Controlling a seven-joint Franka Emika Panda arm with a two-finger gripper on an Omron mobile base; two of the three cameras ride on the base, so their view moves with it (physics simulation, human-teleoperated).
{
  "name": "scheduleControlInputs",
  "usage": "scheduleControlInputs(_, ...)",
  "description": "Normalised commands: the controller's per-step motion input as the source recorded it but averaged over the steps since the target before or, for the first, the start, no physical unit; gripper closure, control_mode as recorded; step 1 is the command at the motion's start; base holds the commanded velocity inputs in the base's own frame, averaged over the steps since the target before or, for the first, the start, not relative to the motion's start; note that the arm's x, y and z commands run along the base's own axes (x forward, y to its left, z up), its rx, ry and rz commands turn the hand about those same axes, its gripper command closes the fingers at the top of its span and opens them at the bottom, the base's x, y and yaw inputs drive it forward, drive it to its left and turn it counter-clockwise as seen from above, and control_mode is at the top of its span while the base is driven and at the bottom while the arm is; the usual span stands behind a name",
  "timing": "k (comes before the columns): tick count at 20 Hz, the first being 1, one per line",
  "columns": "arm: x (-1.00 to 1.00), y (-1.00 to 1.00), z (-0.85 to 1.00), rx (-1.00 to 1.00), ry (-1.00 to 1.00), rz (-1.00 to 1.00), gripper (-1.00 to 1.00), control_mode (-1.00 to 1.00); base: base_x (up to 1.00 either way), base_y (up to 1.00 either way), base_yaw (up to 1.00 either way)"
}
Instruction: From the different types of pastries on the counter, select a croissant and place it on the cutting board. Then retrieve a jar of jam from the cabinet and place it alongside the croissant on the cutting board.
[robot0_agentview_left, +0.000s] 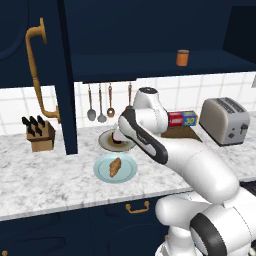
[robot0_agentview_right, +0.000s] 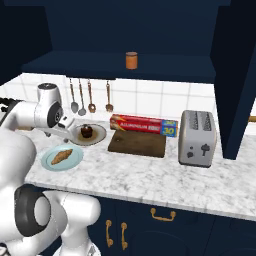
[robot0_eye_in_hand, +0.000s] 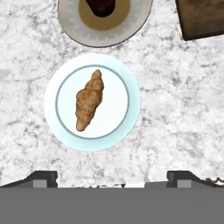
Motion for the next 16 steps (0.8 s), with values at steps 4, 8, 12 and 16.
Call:
scheduleControlInputs(4, 0.25, 0.26, -0.36, 0.00, 0.00, -0.01, -1.00, -1.00, 0.00, 0.00, 0.00)
scheduleControlInputs(8, 0.11, 0.13, -0.27, 0.00, 0.00, -0.02, -1.00, -1.00, 0.00, 0.00, 0.00)
scheduleControlInputs(12, 0.08, 0.08, -0.30, 0.00, 0.00, -0.03, -1.00, -1.00, 0.00, 0.00, 0.00)
scheduleControlInputs(16, 0.12, 0.14, -0.32, 0.00, 0.00, -0.02, -1.00, -1.00, 0.00, 0.00, 0.00)
